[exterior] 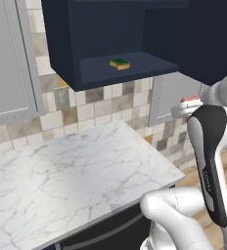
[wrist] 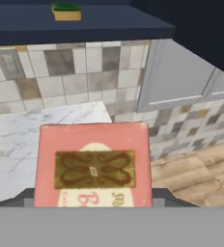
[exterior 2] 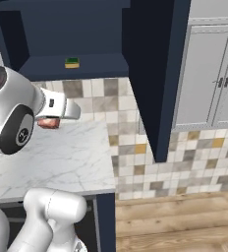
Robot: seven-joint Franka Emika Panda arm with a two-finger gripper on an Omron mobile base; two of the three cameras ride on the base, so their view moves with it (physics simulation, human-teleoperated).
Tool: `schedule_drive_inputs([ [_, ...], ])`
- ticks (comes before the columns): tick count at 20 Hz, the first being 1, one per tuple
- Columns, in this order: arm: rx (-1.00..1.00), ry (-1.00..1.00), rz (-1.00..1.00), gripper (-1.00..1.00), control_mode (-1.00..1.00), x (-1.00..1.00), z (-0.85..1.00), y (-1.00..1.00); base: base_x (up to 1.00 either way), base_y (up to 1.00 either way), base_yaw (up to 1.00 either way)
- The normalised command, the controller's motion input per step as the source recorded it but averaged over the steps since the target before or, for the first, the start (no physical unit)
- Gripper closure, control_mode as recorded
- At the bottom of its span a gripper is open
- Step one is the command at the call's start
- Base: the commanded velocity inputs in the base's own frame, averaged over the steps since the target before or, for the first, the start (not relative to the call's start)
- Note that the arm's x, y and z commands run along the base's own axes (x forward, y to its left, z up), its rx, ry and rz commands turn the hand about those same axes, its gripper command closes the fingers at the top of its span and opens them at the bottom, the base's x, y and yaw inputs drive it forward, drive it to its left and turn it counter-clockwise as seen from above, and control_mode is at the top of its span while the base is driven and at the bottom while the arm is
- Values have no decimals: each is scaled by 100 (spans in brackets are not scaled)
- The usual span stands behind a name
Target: Pick up the sponge and bar soap from the sink, and place them back in the cabinet, and close the cabinet door.
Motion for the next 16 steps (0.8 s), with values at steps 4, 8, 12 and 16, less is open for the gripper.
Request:
schedule_drive_inputs([
  [4,0,-16,0,100,-100,27,33,0,0,0,0],
  [8,0,-9,0,100,-100,25,41,0,0,0,0],
  [12,0,-3,0,100,-100,32,42,0,0,0,0],
  [16,0,0,0,100,-100,48,25,10,0,0,0],
])
